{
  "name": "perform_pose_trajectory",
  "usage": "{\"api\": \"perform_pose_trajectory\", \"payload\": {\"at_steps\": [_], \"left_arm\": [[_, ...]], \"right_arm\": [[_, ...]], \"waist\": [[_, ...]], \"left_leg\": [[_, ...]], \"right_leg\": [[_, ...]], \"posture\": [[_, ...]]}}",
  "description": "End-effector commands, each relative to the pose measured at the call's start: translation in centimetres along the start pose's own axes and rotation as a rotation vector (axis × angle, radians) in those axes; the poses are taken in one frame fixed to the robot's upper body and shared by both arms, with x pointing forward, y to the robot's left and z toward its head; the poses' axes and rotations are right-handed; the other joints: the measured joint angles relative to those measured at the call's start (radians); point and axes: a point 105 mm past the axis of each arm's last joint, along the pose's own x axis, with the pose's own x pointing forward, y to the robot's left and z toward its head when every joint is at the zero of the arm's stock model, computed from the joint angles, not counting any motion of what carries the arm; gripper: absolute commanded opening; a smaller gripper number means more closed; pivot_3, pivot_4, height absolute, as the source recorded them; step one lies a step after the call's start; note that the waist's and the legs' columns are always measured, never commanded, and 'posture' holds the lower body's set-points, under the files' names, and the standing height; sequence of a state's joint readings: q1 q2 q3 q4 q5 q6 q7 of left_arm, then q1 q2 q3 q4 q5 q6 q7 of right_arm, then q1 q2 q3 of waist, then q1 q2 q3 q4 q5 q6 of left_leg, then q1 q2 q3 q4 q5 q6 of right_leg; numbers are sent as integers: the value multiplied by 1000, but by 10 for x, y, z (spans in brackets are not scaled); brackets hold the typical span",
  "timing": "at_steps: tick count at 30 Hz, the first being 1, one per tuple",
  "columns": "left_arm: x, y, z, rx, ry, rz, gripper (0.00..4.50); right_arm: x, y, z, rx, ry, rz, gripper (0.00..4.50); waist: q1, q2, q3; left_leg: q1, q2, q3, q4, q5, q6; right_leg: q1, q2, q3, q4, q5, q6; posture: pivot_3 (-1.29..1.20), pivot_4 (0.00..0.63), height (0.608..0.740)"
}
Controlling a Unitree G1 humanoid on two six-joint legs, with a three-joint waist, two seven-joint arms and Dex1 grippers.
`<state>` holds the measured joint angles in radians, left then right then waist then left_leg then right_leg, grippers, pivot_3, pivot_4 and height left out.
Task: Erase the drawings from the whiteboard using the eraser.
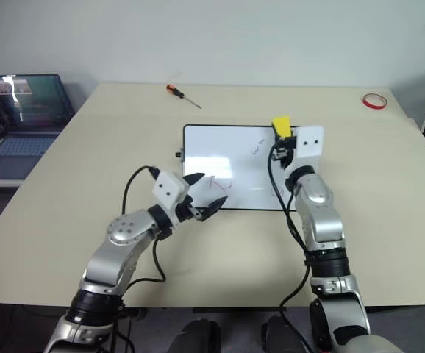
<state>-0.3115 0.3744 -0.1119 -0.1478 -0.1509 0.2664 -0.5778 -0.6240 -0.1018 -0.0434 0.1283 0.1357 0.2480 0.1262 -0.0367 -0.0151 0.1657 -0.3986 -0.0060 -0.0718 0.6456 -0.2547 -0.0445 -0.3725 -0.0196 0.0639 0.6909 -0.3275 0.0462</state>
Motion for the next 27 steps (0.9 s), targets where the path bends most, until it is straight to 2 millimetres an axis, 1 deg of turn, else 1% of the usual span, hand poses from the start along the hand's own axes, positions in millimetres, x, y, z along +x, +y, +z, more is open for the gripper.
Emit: {"api": "perform_pose_trajectory", "payload": {"at_steps": [1,4,6,8,14,18,20,21,23,27], "left_arm": [[-3,4,14,35,-39,21,4500],[-2,7,16,38,-41,27,4500],[-1,7,17,41,-43,29,4500],[-2,8,18,43,-44,31,4500],[-4,8,17,43,-44,42,4500],[-3,10,17,44,-44,46,4500],[-3,11,16,45,-43,49,4500],[-3,11,16,45,-42,50,4500],[-4,11,15,46,-41,52,4500],[-4,10,15,45,-42,53,4500]], "right_arm": [[7,7,7,-42,10,31,1207],[7,10,-13,-106,118,63,1207],[2,12,-35,-145,220,91,1207],[0,13,-41,-149,248,102,1207],[-8,29,-38,-140,227,172,1207],[-13,39,-39,-167,221,244,1207],[-14,40,-41,-190,223,269,1207],[-13,40,-41,-194,223,271,1207],[-6,32,-36,-200,198,222,1207],[12,8,-21,-228,136,64,1207]], "waist": [[0,0,0],[0,0,0],[-1,0,0],[-2,-1,-1],[-13,-1,-1],[-18,-1,-1],[-20,-1,-1],[-20,-1,-1],[-20,-1,-1],[-20,-1,-1]], "left_leg": [[0,0,0,0,0,0],[0,0,0,0,0,0],[0,0,0,0,0,0],[1,0,0,0,0,0],[2,0,0,1,0,0],[2,0,0,1,0,0],[2,0,0,1,0,0],[2,0,0,1,0,0],[2,0,0,1,0,0],[3,0,0,1,0,0]], "right_leg": [[0,0,0,0,0,0],[0,0,0,0,0,0],[0,0,0,0,0,0],[1,0,0,0,0,0],[1,0,0,3,0,0],[1,0,0,4,0,0],[1,0,0,4,0,0],[1,0,1,4,0,0],[1,0,0,4,0,0],[1,0,1,5,0,0]], "posture": [[0,150,740],[0,150,740],[0,150,740],[0,150,740],[0,150,740],[0,150,740],[0,150,740],[0,150,740],[0,150,740],[0,150,740]]}}
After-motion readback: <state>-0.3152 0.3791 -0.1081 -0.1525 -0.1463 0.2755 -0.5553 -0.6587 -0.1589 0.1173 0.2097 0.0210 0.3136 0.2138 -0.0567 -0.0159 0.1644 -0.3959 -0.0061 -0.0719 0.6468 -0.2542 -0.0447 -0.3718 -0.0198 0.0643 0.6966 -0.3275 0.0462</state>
